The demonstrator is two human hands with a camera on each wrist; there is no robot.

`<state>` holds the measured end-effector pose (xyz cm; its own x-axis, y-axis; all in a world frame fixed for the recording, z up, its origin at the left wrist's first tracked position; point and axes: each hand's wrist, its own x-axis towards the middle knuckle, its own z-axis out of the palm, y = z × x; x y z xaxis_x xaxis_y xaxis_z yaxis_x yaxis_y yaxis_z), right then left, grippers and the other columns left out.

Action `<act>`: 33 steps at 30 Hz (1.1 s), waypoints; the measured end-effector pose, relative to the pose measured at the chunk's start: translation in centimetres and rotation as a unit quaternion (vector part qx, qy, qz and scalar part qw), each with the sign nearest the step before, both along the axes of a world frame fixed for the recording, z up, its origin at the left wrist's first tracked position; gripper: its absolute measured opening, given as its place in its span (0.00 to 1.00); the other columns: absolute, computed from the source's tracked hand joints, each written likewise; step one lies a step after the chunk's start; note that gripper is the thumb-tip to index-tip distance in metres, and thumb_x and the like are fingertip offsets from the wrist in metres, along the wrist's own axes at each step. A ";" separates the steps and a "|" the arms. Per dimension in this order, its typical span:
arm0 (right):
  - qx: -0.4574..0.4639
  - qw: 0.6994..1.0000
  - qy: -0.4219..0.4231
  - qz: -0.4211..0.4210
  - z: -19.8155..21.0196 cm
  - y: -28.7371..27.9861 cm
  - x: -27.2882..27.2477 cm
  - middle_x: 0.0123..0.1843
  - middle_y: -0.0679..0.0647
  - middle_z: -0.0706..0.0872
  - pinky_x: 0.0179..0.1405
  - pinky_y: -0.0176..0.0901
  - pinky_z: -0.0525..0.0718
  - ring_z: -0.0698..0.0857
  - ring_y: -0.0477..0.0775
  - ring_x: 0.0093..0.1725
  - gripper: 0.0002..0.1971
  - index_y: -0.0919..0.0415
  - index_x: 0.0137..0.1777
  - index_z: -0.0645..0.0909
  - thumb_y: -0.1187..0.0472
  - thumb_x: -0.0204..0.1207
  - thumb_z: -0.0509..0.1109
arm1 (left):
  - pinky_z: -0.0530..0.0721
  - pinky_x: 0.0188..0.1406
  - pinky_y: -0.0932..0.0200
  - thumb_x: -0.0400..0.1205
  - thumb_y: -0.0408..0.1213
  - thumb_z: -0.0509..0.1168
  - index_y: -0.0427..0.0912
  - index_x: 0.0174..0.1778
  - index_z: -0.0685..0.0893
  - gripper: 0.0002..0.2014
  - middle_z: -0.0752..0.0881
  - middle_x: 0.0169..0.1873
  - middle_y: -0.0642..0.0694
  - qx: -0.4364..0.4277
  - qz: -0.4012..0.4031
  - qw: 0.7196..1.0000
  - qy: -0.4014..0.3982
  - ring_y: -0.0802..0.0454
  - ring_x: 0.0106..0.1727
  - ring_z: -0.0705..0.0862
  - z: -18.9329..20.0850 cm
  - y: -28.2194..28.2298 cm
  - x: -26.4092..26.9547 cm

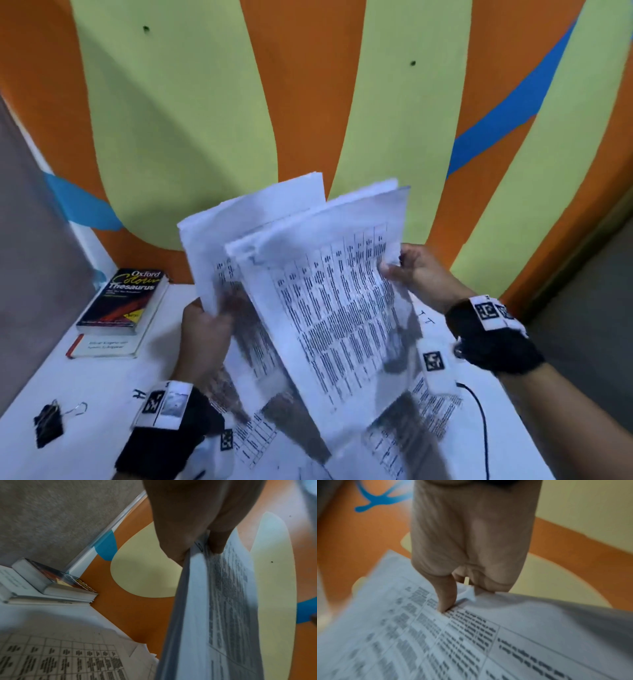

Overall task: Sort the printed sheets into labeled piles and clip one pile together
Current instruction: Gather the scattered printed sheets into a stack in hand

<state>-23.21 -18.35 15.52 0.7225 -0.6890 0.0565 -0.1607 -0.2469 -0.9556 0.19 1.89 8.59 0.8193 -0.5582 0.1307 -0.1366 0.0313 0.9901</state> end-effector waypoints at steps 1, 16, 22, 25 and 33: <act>0.020 1.000 -0.017 -0.011 -0.5 0.4 0.8 0.26 0.56 0.75 0.20 0.38 0.71 0.73 0.49 0.23 0.10 0.69 0.39 0.75 0.64 0.76 0.72 | 0.72 0.21 0.68 0.79 0.23 0.65 0.41 0.23 0.73 0.19 0.77 0.11 0.53 0.000 -0.003 1.000 -0.001 0.66 0.13 0.74 0.3 0.0 -0.1; 0.070 0.962 -0.167 -0.204 -4.4 4.8 6.7 0.49 0.49 0.87 0.51 0.36 0.82 0.85 0.46 0.52 0.11 0.58 0.52 0.78 0.74 0.77 0.68 | 0.82 0.39 0.58 0.64 0.70 0.68 0.47 0.47 0.83 0.30 0.89 0.41 0.50 0.023 -0.100 0.993 -0.051 0.60 0.39 0.88 1.4 0.0 -0.6; -0.132 0.950 -0.208 -0.191 -2.7 6.0 7.0 0.43 0.41 0.77 0.40 0.18 0.75 0.80 0.26 0.38 0.27 0.53 0.69 0.60 0.76 0.79 0.65 | 0.82 0.36 0.69 0.73 0.37 0.75 0.46 0.47 0.83 0.10 0.87 0.40 0.53 -0.046 -0.059 0.995 -0.063 0.69 0.36 0.85 3.4 -0.8 -0.1; -0.109 0.969 -0.131 -0.178 -4.1 6.1 6.3 0.35 0.47 0.69 0.39 0.35 0.77 0.75 0.34 0.29 0.30 0.59 0.73 0.58 0.72 0.76 0.69 | 0.79 0.29 0.76 0.71 0.38 0.76 0.43 0.45 0.84 0.10 0.87 0.37 0.52 -0.018 -0.083 0.994 -0.062 0.59 0.37 0.85 2.3 -0.6 -0.4; -0.125 0.977 -0.125 -0.123 -5.1 7.0 6.7 0.39 0.43 0.75 0.36 0.25 0.74 0.76 0.30 0.34 0.16 0.63 0.70 0.66 0.71 0.84 0.58 | 0.84 0.34 0.62 0.73 0.38 0.76 0.37 0.50 0.86 0.13 0.89 0.40 0.47 -0.025 -0.021 0.999 -0.031 0.48 0.42 0.88 1.2 -1.2 -0.2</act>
<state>-16.53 -11.35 10.38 0.4794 -0.7820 0.3984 -0.0133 -0.4604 -0.8876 -0.02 0.65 9.79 0.7851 -0.5832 0.2084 -0.1944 0.0875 0.9770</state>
